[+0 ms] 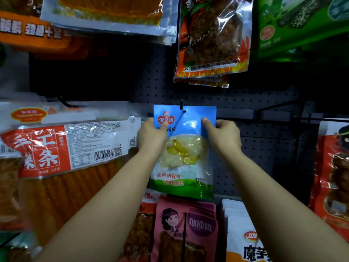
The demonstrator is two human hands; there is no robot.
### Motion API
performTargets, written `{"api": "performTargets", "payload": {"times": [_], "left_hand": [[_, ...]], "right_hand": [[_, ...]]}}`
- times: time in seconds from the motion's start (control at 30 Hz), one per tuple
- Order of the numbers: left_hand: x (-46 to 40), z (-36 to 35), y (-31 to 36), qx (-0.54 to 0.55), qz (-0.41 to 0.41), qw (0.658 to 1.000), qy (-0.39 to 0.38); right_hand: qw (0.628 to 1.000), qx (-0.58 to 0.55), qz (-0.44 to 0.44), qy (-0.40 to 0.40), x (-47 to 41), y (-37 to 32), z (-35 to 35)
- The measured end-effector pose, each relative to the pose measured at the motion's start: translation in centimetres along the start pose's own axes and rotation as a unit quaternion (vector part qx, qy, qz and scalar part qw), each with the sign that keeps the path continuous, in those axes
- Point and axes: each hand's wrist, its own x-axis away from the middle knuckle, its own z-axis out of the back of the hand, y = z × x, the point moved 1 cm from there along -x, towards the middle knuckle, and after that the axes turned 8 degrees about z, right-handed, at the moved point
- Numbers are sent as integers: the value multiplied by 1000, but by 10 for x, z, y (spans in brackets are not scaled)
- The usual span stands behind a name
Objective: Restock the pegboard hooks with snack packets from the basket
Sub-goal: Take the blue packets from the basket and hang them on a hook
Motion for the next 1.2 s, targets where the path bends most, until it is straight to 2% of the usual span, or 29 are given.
{"api": "performTargets", "payload": {"times": [0.2,0.27,0.37,0.47,0.67,0.97,1.07,1.2], "left_hand": [[-5,-10,2,-24,9,1000,-2],[4,-10,-3,-2,1,1000,-7],[26,-7,-20,54,-9,998,-34],[46,-5,-44,22,-31,998,-48],[62,-8,-70,43,-18,995,-91],[52,-23,-71,14,3,999,-44],[60,-18,-77,21,-7,999,-35],[82,-7,-96,48,24,997,-62]], "right_hand": [[994,100,-45,-1,-13,12,-7],[996,76,-47,-4,-5,22,-7],[999,-42,-18,-16,21,47,-7],[992,-119,-8,-42,57,68,-10],[985,-153,-31,-73,89,80,-27],[984,-147,-82,-49,76,78,-42],[977,-167,-109,-72,83,83,-41],[970,-191,-129,-80,110,90,-32]]}}
